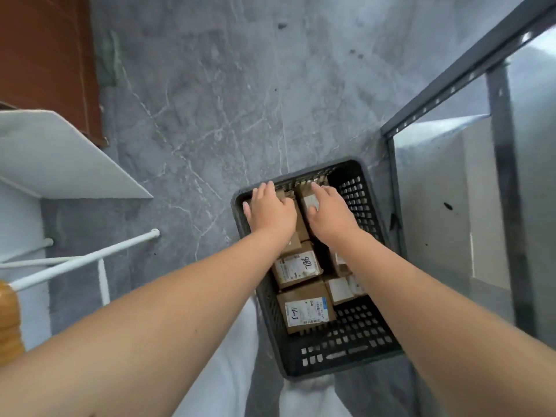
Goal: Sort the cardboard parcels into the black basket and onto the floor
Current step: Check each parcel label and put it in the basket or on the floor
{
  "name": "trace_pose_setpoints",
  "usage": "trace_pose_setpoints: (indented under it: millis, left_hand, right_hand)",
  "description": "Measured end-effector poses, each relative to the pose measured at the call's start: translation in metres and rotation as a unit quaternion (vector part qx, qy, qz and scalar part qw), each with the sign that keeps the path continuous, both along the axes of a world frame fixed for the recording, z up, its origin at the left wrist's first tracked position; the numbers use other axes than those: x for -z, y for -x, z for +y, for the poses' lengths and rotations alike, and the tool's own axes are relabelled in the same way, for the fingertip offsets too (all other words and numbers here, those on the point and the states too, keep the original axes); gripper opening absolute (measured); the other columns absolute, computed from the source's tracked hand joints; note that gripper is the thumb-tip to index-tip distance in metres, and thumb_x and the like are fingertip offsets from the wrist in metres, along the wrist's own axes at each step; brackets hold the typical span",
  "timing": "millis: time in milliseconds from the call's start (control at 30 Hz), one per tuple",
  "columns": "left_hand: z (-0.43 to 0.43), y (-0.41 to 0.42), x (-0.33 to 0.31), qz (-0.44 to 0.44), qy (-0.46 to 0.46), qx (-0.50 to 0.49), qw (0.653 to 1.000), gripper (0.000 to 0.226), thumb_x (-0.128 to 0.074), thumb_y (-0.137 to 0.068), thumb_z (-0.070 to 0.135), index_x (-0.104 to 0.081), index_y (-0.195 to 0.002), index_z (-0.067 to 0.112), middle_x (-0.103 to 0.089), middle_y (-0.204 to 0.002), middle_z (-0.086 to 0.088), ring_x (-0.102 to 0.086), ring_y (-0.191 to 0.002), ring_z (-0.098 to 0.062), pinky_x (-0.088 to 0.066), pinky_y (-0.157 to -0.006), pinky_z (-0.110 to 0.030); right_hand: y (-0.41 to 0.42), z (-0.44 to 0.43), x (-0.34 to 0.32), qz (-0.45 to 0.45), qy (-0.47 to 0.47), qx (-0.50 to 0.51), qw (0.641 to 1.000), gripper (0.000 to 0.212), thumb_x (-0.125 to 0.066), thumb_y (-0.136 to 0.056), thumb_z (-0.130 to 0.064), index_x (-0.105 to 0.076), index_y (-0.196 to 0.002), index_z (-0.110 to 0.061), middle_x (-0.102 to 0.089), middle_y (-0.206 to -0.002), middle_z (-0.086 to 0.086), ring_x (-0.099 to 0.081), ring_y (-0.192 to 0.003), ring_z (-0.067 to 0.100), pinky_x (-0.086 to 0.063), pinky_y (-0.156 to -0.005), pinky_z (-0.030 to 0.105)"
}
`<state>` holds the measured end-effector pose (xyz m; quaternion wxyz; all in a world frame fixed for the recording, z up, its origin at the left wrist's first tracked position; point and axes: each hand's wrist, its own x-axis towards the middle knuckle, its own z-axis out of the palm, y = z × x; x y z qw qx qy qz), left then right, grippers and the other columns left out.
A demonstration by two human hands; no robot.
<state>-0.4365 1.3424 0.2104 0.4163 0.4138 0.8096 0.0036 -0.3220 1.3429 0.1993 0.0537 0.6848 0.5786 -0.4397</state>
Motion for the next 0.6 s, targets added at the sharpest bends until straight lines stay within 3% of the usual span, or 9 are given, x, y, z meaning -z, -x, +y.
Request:
trace_pose_setpoints:
  millis: [100,267,433,600]
  left_hand:
    - [0.026,-0.010,-0.083,0.034,-0.061,0.001,0.998,0.056,-0.037,-0.100,0.025,-0.025,-0.154,0.016,-0.018,-0.163,0.001,-0.007,-0.151,-0.013,0.008,-0.120,-0.041]
    - [0.065,-0.025,-0.269,0.071,-0.238,0.038,0.968,0.059,-0.039,-0.100,0.026,-0.020,-0.155,0.014,-0.015,-0.164,0.001,-0.005,-0.151,-0.013,0.006,-0.121,-0.041]
    - [0.067,-0.028,-0.478,0.140,-0.486,0.083,0.859,0.060,-0.039,-0.100,0.026,-0.018,-0.155,0.015,-0.013,-0.164,0.002,-0.004,-0.151,-0.013,0.006,-0.120,-0.040]
    - [0.032,-0.025,-0.644,0.151,-0.641,0.071,0.749,0.060,-0.037,-0.100,0.027,-0.017,-0.156,0.017,-0.009,-0.164,0.004,0.001,-0.151,-0.009,0.010,-0.121,-0.040]
  right_hand:
    - [-0.015,0.025,-0.086,0.006,-0.086,0.001,0.996,0.056,-0.042,-0.101,-0.021,-0.025,-0.154,-0.011,-0.025,-0.158,0.007,-0.022,-0.147,0.022,-0.027,-0.117,0.043]
    - [-0.048,0.070,-0.277,0.034,-0.249,0.066,0.966,0.056,-0.043,-0.101,-0.020,-0.026,-0.153,-0.007,-0.023,-0.159,0.009,-0.021,-0.146,0.022,-0.017,-0.118,0.031]
    - [-0.060,0.074,-0.495,0.035,-0.439,0.050,0.896,0.061,-0.039,-0.102,-0.022,-0.015,-0.156,-0.009,-0.010,-0.164,0.004,-0.005,-0.151,0.017,-0.008,-0.124,0.036]
    - [-0.049,0.042,-0.684,0.009,-0.620,-0.009,0.784,0.066,-0.041,-0.101,-0.030,-0.009,-0.158,-0.017,-0.006,-0.164,-0.001,0.001,-0.151,0.015,0.002,-0.124,0.036]
